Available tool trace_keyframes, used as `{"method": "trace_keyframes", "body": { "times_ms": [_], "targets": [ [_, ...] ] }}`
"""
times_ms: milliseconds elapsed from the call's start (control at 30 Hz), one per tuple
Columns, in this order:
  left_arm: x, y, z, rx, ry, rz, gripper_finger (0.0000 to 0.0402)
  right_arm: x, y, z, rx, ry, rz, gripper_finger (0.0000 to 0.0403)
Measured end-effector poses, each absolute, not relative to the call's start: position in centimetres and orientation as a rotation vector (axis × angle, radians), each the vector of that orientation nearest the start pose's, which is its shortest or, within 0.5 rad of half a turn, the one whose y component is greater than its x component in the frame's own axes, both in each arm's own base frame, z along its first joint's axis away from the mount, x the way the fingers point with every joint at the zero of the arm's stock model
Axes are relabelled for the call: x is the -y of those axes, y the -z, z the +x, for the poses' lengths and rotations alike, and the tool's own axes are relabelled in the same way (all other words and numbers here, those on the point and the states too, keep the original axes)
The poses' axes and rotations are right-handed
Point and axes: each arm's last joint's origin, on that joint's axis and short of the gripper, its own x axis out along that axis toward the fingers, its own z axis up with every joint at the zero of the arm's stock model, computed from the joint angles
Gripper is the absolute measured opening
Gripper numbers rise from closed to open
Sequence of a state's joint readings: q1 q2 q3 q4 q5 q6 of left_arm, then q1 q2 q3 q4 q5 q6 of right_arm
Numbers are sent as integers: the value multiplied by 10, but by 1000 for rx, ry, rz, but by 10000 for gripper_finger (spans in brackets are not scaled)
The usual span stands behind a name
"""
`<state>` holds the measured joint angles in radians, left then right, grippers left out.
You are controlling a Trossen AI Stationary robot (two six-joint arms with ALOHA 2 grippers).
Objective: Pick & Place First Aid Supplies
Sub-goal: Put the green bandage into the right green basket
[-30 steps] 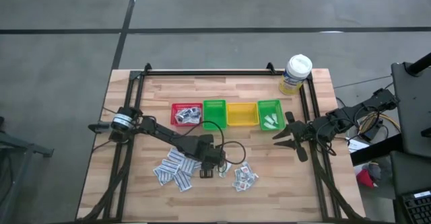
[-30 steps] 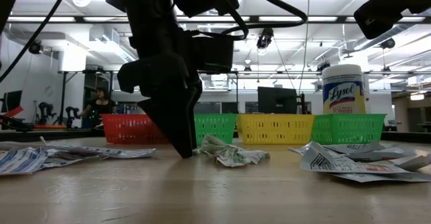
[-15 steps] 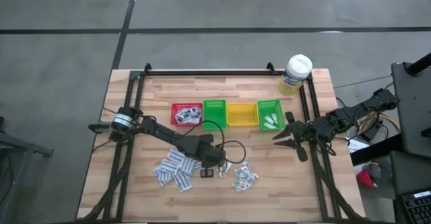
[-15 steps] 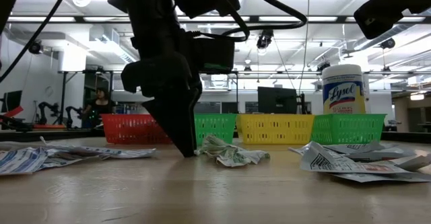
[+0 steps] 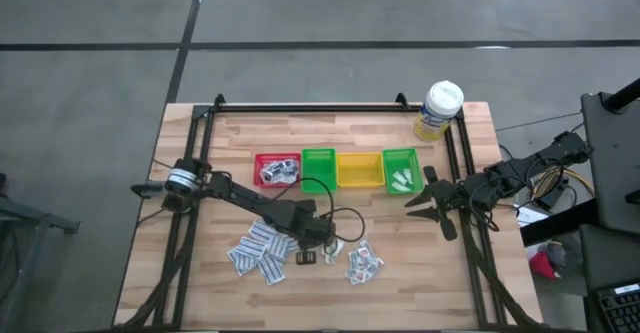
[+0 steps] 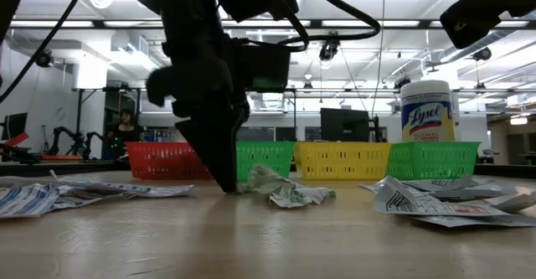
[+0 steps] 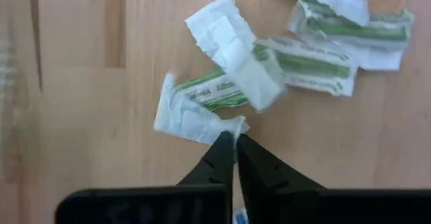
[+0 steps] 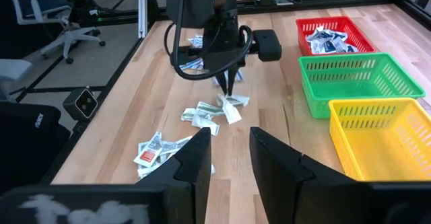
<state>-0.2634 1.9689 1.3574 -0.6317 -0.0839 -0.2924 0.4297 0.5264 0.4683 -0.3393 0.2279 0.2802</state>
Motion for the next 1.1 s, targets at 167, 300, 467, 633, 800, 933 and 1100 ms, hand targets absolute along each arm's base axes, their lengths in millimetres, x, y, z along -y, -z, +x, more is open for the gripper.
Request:
{"method": "trace_keyframes", "body": {
  "times_ms": [167,300,467,633,800,933,1100],
  "targets": [
    [98,-185,372,-1257,-29,-49,4,-47,-245,119,-401,-145,144,89],
    [97,-203,368,-1227,-30,-66,1,-47,-245,119,-401,-145,144,84],
    [95,-231,363,-1141,-34,-65,1,-47,-245,119,-402,-145,144,87],
    [90,-260,359,-973,-70,-34,0,-48,-244,119,-403,-144,146,94],
    [90,-285,368,-749,-22,-16,0,-48,-245,122,-394,-145,147,92],
    [88,-296,378,-613,48,-1,0,-51,-244,128,-392,-151,121,83],
    [79,-304,387,-504,106,-41,0,-58,-245,140,-353,-201,20,89]
  ]
}}
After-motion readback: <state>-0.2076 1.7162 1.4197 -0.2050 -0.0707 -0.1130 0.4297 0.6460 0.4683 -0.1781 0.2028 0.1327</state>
